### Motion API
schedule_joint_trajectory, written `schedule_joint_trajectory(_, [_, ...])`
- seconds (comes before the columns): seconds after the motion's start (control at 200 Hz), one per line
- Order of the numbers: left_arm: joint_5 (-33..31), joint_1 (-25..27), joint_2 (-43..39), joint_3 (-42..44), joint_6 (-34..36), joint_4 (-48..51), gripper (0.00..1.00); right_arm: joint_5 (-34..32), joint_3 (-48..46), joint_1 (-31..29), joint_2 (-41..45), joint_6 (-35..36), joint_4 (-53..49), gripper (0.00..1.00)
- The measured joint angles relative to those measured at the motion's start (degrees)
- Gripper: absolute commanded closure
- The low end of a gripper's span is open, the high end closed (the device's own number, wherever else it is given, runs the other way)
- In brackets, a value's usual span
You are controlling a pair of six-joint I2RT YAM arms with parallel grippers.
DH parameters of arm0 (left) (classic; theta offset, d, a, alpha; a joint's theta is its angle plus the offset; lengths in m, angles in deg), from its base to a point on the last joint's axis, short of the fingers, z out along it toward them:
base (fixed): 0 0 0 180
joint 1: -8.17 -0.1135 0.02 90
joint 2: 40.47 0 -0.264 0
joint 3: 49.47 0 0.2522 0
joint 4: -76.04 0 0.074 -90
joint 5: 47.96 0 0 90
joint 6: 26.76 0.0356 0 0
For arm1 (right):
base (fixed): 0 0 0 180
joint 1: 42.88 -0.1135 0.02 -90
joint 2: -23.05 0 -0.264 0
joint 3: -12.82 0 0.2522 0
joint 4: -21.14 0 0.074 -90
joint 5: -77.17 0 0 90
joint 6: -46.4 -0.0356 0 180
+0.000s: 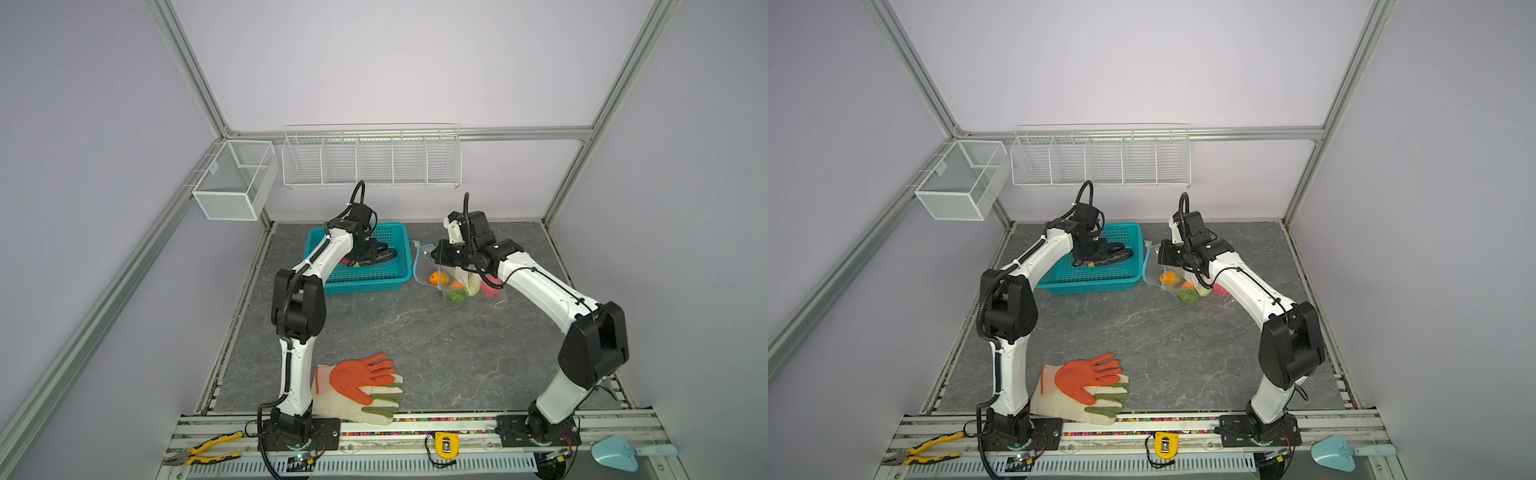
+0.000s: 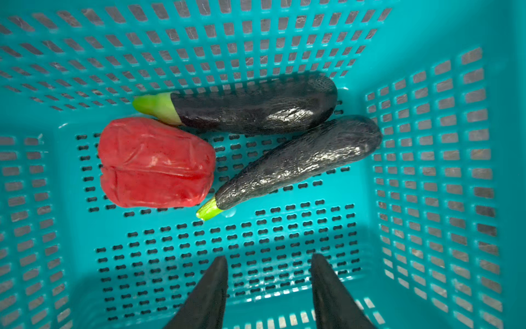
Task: Place the food in the zip-top bag and seal the zipper
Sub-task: 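Withdraw the open left gripper from the bag back over the basket, then lower the left gripper into the basket and close on the dark eggplant's stem end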
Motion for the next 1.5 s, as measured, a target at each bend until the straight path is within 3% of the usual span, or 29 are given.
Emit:
schedule_joint_trajectory(0.195, [-0.76, -1.27, 0.96, -3.02, 4.37, 0.26, 0.53, 0.13, -0.17, 0.00, 0.04, -0.13, 0.52, 0.93])
schedule_joint_trajectory(0.36, [-1.29, -2.03, 6.71, -9.73, 8.20, 2.47, 0.54, 0.15, -0.39, 0.04, 0.11, -0.13, 0.52, 0.93])
schedule_joint_trajectory(0.51, [-1.27, -2.01, 9.35, -10.56, 10.49, 4.26, 0.55, 0.33, -0.39, 0.07, 0.11, -0.13, 0.52, 0.93])
schedule_joint_trajectory(0.99, [0.72, -1.95, 14.64, -14.64, 12.35, 6.62, 0.59, 0.61, -0.39, 0.39, 0.11, -0.13, 0.50, 0.93])
schedule_joint_trajectory(1.499, [5.49, -1.95, 16.83, -17.46, 12.61, 8.02, 0.36, 1.16, -0.37, 0.50, 0.11, -0.13, 0.48, 0.93])
